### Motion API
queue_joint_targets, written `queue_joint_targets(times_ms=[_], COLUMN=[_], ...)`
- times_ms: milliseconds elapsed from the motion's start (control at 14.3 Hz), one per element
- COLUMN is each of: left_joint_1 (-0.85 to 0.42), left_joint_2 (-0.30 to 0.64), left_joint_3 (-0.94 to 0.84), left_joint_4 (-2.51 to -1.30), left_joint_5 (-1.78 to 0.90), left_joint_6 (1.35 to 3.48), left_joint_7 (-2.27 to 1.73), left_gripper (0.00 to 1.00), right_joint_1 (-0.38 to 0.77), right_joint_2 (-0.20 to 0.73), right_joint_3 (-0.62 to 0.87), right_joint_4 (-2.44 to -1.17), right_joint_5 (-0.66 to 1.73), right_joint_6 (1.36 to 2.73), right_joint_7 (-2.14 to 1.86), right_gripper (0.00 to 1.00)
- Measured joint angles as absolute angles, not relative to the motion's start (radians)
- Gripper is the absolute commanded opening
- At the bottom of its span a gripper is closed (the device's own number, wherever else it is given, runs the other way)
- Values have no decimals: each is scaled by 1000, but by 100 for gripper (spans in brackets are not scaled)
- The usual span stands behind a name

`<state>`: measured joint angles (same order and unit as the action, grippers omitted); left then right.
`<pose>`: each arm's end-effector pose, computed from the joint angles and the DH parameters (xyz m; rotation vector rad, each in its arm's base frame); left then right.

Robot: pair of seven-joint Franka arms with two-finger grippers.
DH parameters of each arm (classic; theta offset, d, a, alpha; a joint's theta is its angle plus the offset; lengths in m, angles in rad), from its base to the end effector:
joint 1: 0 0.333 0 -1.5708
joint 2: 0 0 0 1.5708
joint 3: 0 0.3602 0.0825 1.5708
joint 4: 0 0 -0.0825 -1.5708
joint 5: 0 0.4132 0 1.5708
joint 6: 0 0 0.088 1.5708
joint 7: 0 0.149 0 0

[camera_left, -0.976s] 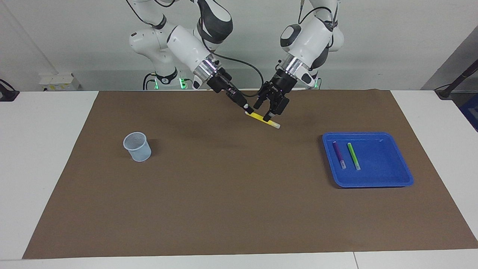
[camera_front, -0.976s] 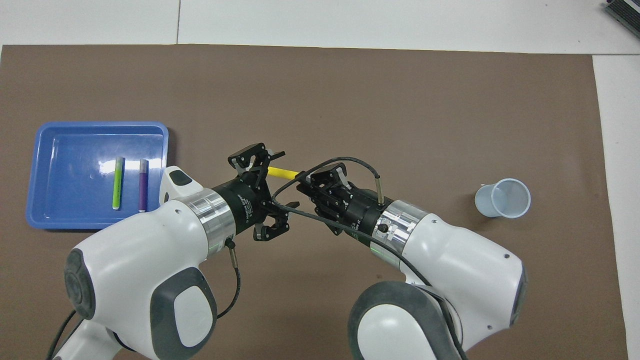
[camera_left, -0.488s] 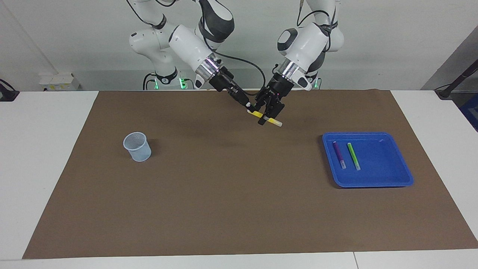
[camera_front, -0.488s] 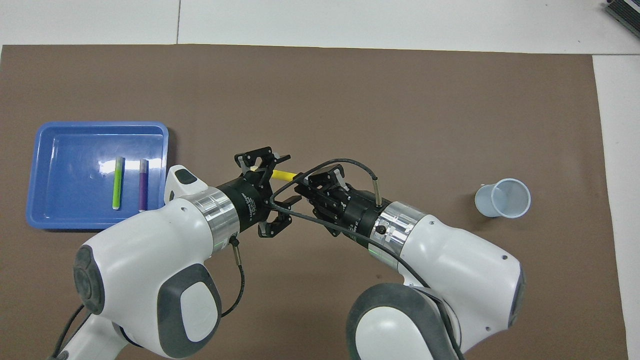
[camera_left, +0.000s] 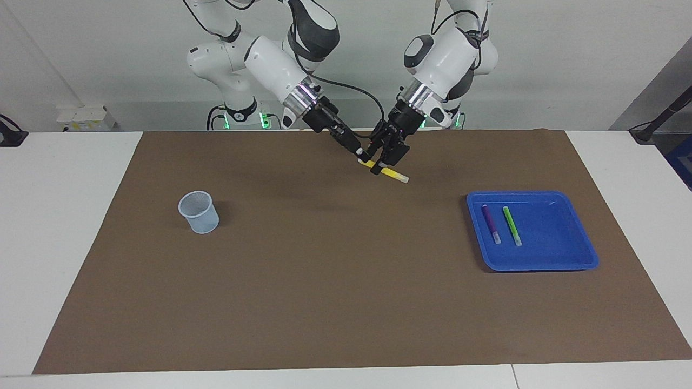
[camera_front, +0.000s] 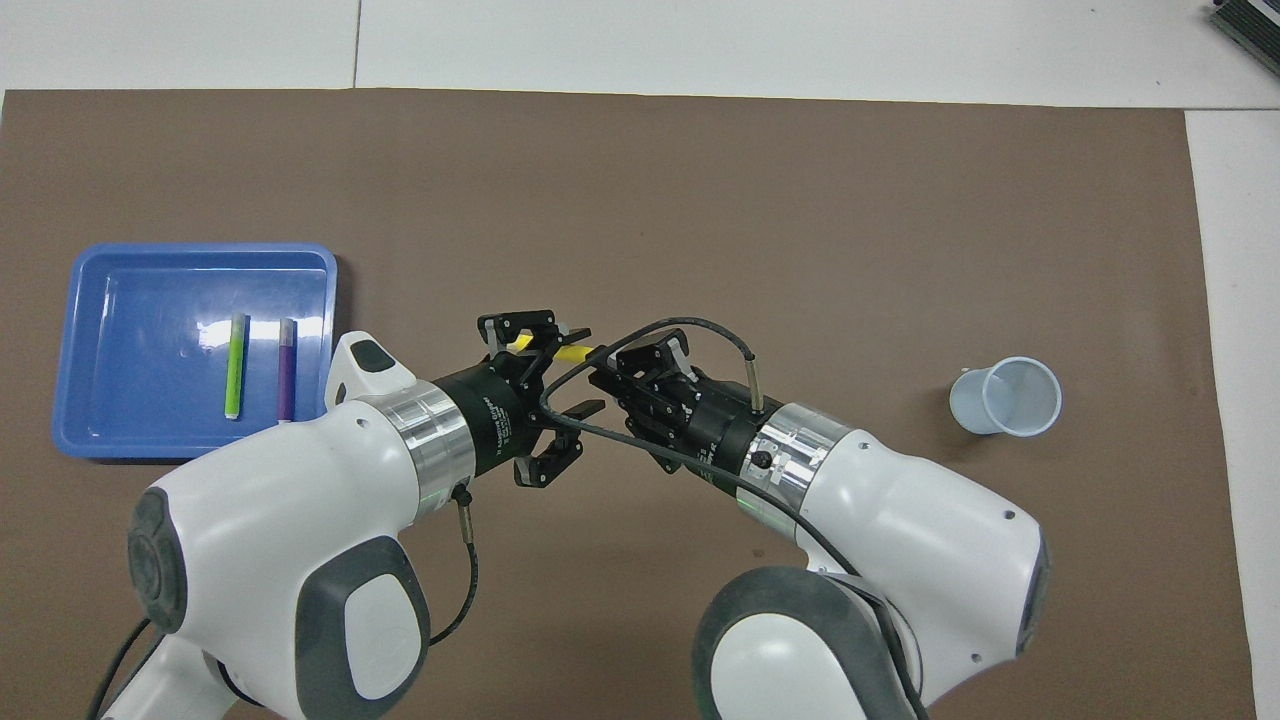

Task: Right arm passes pens to left for tray arrangement
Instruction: 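Close the left gripper on the yellow pen and open the right gripper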

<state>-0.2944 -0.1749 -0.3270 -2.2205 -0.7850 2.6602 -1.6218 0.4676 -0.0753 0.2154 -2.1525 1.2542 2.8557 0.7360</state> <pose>0.4728 -0.3394 0.5080 1.6809 1.6968 -0.2507 0.4971 0.3555 0.4999 -1.8086 1.1633 -0.0020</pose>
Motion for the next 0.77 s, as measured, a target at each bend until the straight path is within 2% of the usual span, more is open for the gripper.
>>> queue_joint_targets(times_ms=[70,488,558,628,697,767], left_joint_1=[-292,-280,-278,-278,-277,-276], left_joint_2=[-175,-178,-178,-178,-179,-179], left_joint_3=[-324,-316,-315,-314,-313,-313], left_joint_4=[-2219,-2213,-2212,-2211,-2210,-2210], left_joint_5=[-785,-784,-783,-783,-783,-783], left_joint_6=[2662,2618,2609,2603,2595,2591], left_joint_7=[-1619,-1594,-1590,-1582,-1576,-1570], left_gripper=[0,0,0,0,0,0], right_joint_1=[469,476,477,477,477,477], right_joint_2=[-75,-75,-75,-75,-76,-76], right_joint_3=[216,216,216,216,215,215], right_joint_4=[-2156,-2162,-2163,-2163,-2163,-2163], right_joint_5=[1254,1254,1254,1254,1254,1254], right_joint_6=[2853,2850,2850,2850,2850,2850], right_joint_7=[736,736,736,736,736,736], right_gripper=[0,0,19,49,86,100])
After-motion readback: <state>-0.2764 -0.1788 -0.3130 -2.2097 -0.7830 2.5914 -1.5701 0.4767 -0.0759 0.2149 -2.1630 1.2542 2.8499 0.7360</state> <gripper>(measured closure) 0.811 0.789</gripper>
